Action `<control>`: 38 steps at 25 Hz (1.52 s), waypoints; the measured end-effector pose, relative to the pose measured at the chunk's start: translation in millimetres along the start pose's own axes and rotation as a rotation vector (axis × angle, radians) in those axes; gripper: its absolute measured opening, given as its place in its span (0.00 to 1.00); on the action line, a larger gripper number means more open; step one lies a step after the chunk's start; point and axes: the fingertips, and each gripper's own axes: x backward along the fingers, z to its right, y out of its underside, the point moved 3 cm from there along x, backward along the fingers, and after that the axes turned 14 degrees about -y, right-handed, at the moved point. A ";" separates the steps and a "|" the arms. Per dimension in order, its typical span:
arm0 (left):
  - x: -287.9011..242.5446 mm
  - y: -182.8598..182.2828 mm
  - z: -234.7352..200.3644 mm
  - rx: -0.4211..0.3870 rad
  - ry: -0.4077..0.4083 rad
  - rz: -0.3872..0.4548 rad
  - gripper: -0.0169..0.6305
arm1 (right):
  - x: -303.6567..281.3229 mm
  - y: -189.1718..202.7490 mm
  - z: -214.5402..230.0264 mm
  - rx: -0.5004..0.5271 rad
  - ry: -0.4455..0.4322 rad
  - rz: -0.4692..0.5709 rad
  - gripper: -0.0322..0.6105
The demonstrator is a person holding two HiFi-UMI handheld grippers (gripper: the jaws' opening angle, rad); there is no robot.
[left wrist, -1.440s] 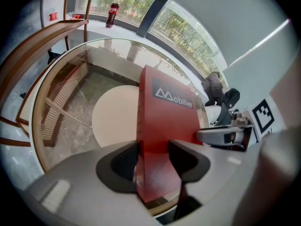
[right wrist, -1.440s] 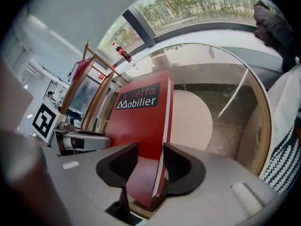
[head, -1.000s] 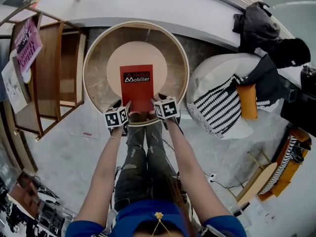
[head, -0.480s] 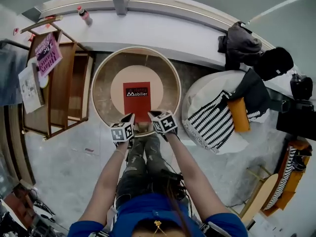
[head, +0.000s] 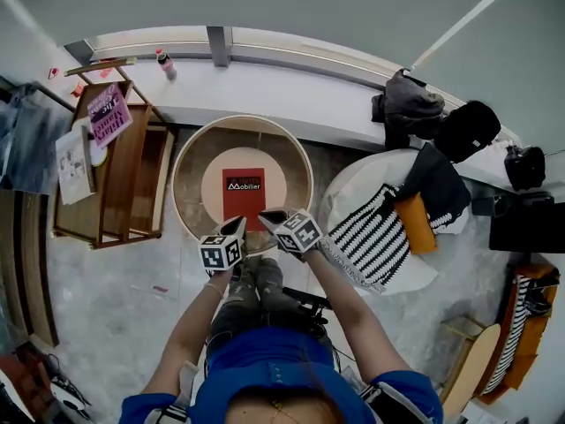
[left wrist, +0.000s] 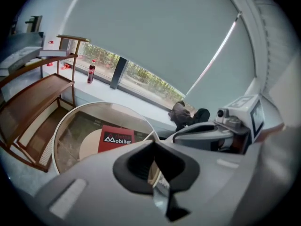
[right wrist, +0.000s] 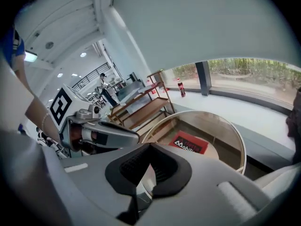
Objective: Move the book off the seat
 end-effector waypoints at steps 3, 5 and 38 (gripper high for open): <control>25.4 -14.3 17.5 0.001 0.034 0.058 0.03 | 22.6 -21.9 -28.8 0.071 -0.057 0.060 0.05; 41.0 -30.0 28.9 -0.012 0.060 0.108 0.03 | 39.5 -40.1 -44.1 0.132 -0.072 0.090 0.05; 233.1 -137.5 121.5 -0.167 0.090 0.604 0.03 | 205.0 -152.2 -191.7 0.516 0.144 0.573 0.05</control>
